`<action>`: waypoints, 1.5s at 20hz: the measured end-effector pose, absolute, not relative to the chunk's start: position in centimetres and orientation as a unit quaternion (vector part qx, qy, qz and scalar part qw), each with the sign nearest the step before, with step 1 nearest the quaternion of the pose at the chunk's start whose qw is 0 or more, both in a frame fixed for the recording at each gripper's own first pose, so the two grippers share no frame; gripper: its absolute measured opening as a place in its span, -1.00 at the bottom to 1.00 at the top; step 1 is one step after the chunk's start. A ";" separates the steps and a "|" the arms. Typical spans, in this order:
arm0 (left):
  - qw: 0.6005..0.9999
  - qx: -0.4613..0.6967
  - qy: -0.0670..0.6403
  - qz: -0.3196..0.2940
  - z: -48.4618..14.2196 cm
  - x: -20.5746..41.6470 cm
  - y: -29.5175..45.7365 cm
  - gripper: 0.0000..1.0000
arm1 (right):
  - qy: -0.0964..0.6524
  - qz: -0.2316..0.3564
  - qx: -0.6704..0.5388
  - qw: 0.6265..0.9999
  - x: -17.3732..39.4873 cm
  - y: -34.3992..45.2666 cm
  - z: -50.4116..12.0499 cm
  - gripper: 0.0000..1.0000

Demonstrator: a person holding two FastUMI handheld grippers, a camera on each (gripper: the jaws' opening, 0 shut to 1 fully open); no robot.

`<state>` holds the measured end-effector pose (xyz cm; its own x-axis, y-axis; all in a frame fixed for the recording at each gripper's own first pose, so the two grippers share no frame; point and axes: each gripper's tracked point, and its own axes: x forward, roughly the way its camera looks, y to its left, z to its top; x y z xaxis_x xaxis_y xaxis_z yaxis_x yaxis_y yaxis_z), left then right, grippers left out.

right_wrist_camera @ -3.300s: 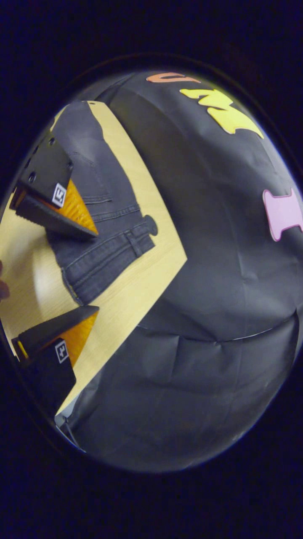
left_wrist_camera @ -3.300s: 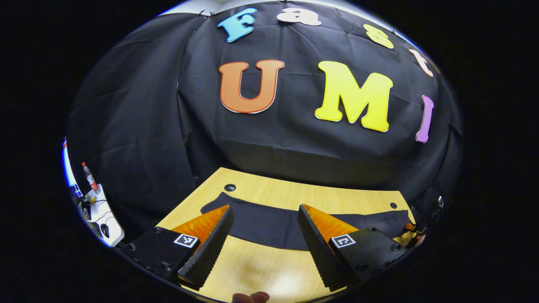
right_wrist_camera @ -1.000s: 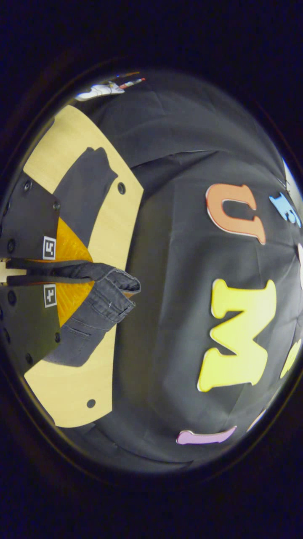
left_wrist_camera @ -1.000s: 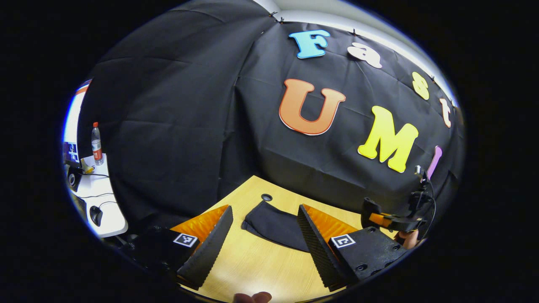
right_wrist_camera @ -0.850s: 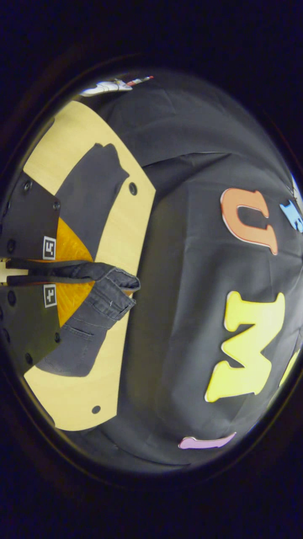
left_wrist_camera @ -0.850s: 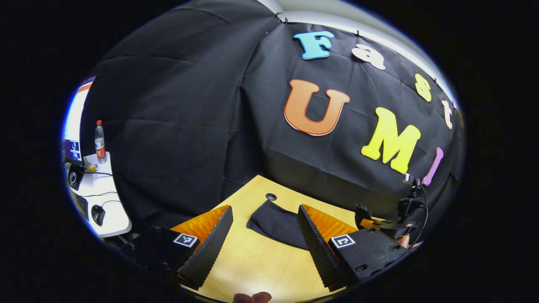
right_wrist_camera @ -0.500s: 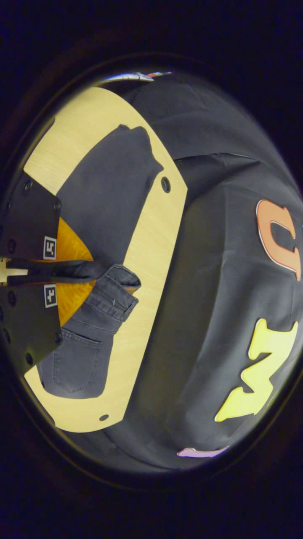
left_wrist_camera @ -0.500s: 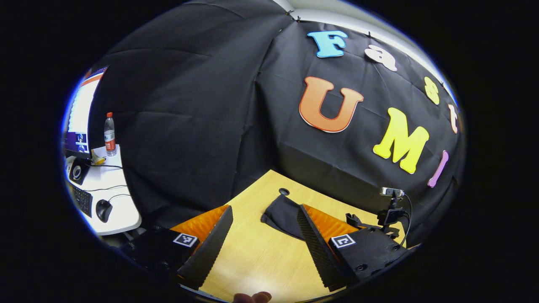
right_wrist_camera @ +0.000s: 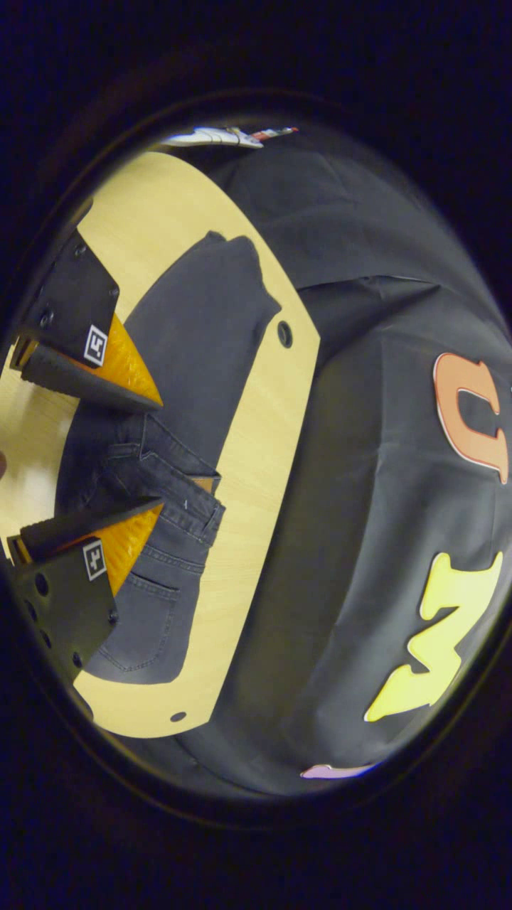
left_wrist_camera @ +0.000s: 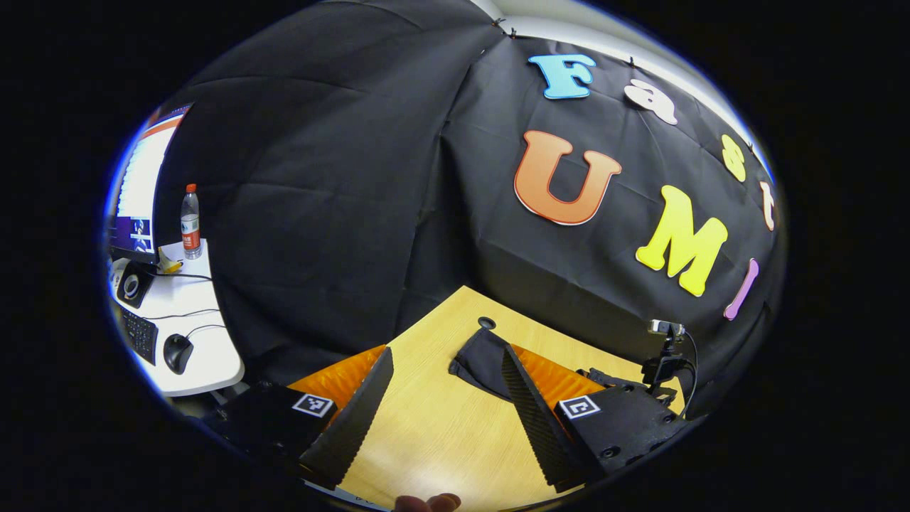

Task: Grasp the waist and the cuffs of the jeans and fold them to make the two legs overlap; first hold the waist and fold one-third of the jeans toward the cuffs, then hold the cuffs and fold the remaining one-third in the same direction to finish folding.

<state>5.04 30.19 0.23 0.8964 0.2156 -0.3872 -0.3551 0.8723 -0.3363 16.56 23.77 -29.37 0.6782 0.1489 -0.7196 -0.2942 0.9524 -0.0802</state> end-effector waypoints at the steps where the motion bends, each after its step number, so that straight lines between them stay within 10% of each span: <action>1: 0.953 -0.203 0.173 0.147 0.1 5.1 30.1 0.98 | 0.375 0.126 -0.092 0.914 16.1 23.8 -28.4 0.47; 10: 0.929 -0.321 0.169 0.072 -2.3 8.1 27.0 0.97 | 0.322 0.158 -0.018 0.933 11.0 19.2 -14.3 0.94; 30: 0.735 -0.608 0.285 0.095 -19.0 20.7 23.0 0.97 | 0.365 -0.025 -0.018 0.930 3.5 -4.1 -10.3 0.95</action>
<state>20.66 23.02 -18.98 0.8193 -0.2073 -0.5346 -0.4860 0.2435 -0.8393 3.49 -4.14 -10.26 0.7318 -0.0594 -0.6790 0.0332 0.9981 -0.0515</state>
